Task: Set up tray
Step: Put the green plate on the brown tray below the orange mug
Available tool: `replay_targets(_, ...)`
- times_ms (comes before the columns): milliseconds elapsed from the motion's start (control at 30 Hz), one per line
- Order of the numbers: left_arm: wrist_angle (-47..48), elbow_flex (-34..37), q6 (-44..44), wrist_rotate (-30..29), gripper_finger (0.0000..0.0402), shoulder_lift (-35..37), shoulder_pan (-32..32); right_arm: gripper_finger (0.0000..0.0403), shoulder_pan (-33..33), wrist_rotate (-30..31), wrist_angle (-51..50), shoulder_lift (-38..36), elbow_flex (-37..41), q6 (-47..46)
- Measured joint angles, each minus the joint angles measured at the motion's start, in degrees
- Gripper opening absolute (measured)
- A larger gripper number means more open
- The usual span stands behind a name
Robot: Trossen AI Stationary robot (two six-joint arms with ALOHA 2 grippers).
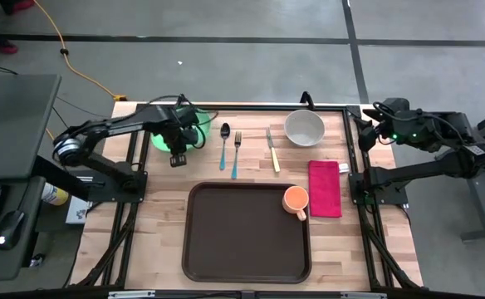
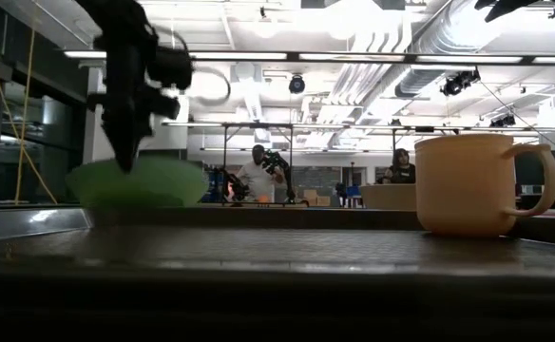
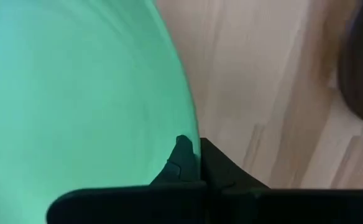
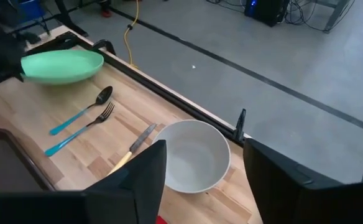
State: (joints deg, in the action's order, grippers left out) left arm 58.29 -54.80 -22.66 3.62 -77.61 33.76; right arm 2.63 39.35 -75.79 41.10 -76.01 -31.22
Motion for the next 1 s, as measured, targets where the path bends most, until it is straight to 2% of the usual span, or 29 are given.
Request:
replay_targets(100, 1.2, -4.0, -1.7, 0.5, 0.0012, 3.9, -0.6, 0.0184, 0.0, 0.1, 0.0, 0.0, 0.0, 0.0)
replay_targets(267, 0.9, -11.8, -9.8, 0.3, 0.0012, 7.4, -6.4, 0.0181, 0.0, 0.3, 0.0, 0.0, 0.0, 0.0)
replay_targets(467, 0.5, -21.0, -16.5, 2.5, 0.0012, 7.1, -17.8, 0.0181, 0.0, 1.4, -0.8, 0.0, 0.0, -1.7)
replay_targets(567, 0.6, -23.0, -17.6, 2.7, 0.0012, 7.1, -24.7, 0.0181, 0.0, 2.2, -1.9, 0.0, 0.0, -2.8)
replay_targets(733, 2.3, -23.0, -16.0, 1.8, 0.0012, 6.9, -38.0, 0.0181, 0.0, 2.4, -3.0, 0.0, 0.0, -3.4)
replay_targets(1000, 3.1, -23.2, -5.7, -5.2, 0.0012, -2.5, -57.0, 0.0181, 0.0, 0.5, -3.0, 0.0, 0.0, -4.5)
